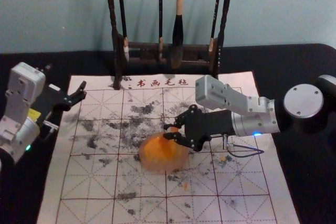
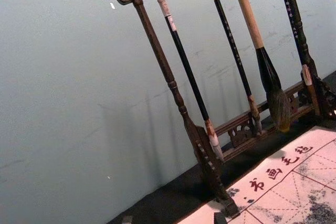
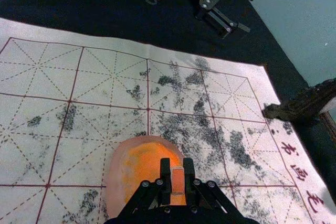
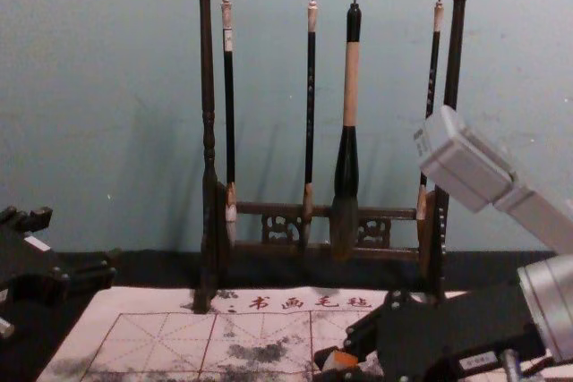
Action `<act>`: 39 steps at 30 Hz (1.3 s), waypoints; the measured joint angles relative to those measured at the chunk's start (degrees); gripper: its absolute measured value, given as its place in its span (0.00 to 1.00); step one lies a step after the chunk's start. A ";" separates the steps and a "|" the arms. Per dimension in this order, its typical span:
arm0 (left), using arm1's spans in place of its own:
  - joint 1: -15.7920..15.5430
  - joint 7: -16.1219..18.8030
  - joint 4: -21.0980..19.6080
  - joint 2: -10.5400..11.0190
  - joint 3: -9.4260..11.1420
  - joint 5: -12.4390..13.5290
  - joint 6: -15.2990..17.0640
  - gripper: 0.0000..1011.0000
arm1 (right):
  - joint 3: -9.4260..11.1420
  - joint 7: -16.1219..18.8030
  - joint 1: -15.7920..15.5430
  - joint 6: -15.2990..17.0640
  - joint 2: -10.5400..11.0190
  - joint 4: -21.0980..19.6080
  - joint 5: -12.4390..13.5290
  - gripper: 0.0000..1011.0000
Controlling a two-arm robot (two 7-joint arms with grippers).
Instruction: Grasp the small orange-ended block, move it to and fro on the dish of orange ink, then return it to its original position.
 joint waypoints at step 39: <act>0.00 0.00 0.00 0.00 0.00 0.00 0.00 0.99 | 1.05 0.03 -3.95 0.87 4.31 -7.14 -0.07 0.14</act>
